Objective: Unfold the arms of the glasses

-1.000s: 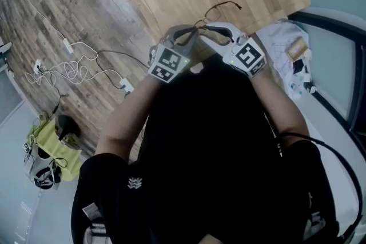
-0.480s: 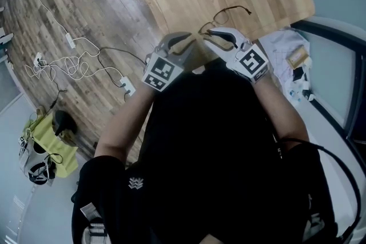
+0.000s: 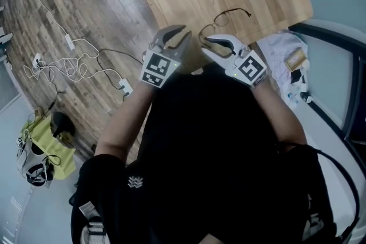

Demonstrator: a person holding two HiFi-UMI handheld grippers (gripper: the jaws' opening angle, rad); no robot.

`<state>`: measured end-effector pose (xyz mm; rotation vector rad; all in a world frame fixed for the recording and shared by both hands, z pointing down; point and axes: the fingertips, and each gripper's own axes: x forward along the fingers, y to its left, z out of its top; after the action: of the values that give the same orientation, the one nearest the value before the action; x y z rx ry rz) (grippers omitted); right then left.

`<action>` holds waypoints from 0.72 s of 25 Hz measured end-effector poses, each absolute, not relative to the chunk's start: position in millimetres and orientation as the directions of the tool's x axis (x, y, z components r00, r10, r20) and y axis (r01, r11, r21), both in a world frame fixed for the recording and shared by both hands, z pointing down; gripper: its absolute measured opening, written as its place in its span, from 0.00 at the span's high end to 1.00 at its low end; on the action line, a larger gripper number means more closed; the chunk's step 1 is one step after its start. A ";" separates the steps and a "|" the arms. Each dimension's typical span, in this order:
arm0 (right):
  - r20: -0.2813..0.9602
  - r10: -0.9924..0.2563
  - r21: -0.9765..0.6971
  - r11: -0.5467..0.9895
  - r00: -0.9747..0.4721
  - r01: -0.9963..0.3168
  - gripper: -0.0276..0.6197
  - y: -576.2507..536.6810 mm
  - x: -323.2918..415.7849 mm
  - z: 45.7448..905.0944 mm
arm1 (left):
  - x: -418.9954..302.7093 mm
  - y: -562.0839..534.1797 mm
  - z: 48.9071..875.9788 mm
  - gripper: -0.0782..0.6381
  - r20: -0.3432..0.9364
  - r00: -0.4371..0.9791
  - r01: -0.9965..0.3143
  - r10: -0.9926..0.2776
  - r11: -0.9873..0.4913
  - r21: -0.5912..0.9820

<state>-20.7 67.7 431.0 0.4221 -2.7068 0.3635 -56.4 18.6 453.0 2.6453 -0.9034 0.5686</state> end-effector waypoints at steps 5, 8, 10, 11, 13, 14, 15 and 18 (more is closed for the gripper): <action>0.316 -0.458 -0.080 0.860 -0.831 -0.504 0.82 34.1 16.9 389.0 | -61.4 1.8 421.0 0.77 0.391 0.704 -0.677 -0.593 -0.726 0.119; 0.325 -0.557 -0.093 0.785 -0.764 -0.612 0.82 16.2 54.3 383.2 | -63.7 -3.9 403.8 0.78 0.360 0.688 -0.702 -0.630 -0.704 0.109; 0.331 -0.598 -0.087 0.751 -0.730 -0.655 0.82 9.4 72.0 381.5 | -64.6 -5.4 394.5 0.79 0.344 0.677 -0.716 -0.651 -0.690 0.102; 0.333 -0.617 -0.083 0.734 -0.713 -0.674 0.82 6.7 79.1 380.8 | -65.0 -5.9 390.4 0.80 0.337 0.672 -0.722 -0.660 -0.685 0.098; 0.334 -0.644 -0.083 0.708 -0.689 -0.702 0.91 3.4 90.3 379.6 | -64.0 -5.2 383.9 0.80 0.325 0.666 -0.728 -0.671 -0.680 0.090; 0.335 -0.653 -0.086 0.697 -0.679 -0.712 0.96 2.7 94.5 379.3 | -62.7 -3.9 382.0 0.81 0.323 0.667 -0.728 -0.672 -0.680 0.087; 0.337 -0.661 -0.093 0.686 -0.671 -0.722 0.96 2.2 98.0 379.8 | -61.2 -2.0 381.8 0.81 0.325 0.667 -0.726 -0.670 -0.682 0.085; 0.336 -0.688 -0.129 0.643 -0.643 -0.755 0.96 -1.4 105.8 385.8 | -58.0 3.9 391.9 0.81 0.358 0.663 -0.727 -0.657 -0.680 0.098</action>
<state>105.8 -1.4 385.8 1.1696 -2.6072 0.3770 -58.0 3.9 391.9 2.6475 -1.1198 0.4354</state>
